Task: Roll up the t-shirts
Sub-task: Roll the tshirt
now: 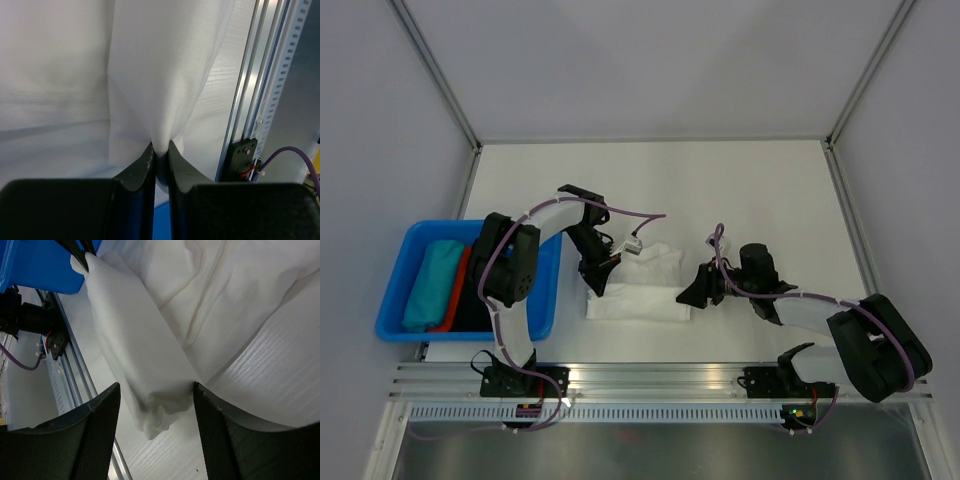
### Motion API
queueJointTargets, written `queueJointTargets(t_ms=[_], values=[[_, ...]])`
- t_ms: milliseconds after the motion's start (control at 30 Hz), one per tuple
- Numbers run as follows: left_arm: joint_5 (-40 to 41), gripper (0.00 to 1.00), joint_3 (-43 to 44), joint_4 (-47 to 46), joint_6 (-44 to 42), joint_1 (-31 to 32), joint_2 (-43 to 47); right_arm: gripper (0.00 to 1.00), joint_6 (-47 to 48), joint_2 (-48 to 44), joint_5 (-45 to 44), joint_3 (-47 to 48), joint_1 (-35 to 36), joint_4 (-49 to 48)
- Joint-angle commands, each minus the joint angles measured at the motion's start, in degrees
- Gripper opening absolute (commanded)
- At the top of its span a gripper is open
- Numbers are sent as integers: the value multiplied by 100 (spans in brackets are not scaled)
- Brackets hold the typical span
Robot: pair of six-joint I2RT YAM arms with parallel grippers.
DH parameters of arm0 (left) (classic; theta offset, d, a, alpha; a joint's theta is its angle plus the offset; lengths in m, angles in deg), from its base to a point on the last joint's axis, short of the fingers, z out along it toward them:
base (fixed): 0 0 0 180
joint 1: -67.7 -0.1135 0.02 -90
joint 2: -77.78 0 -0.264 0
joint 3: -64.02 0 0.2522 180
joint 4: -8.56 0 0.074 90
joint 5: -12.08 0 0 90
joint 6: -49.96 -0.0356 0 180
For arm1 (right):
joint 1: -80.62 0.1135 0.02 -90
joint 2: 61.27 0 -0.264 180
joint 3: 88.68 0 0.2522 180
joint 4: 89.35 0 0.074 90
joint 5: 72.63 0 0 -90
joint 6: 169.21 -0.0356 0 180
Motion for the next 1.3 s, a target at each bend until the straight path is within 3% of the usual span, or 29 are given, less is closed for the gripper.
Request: queueJointTargets(t_ms=[0,67,100,167,200,533,600,633,667,767,967,1067,1267], values=[[-89,17,82,-38,13,-37,19,64,-310,359,-5,-161,222,-1156],[-71,20,38,-38,-5,-37,37,40,-529,457,30,-248,240,-1472],[-62,24,20,-38,-13,-37,71,19,-591,449,21,-249,240,-1517],[-10,40,29,-47,21,-46,98,8,-662,353,13,-240,240,-1386],[25,43,64,-47,57,-46,116,1,-679,230,-13,-222,232,-1255],[149,66,-67,673,-409,-54,459,0,-811,159,48,94,179,-287],[166,66,-373,499,-374,-37,563,0,-811,176,83,85,161,-234],[288,63,-506,-7,-121,-28,634,0,-811,185,153,103,153,-121],[350,31,-612,-230,-41,-19,730,0,-785,150,179,112,153,-15],[360,3,-692,-443,162,-28,705,0,-706,-103,319,85,153,503],[-604,2,-455,750,-136,-2,897,0,-915,-1508,698,85,161,1786],[-800,4,-498,762,-14,-2,1047,0,-1363,-1914,628,-107,153,1832],[-19,18,-604,-284,768,-2,731,1,-1313,-1126,171,-284,30,1349]])
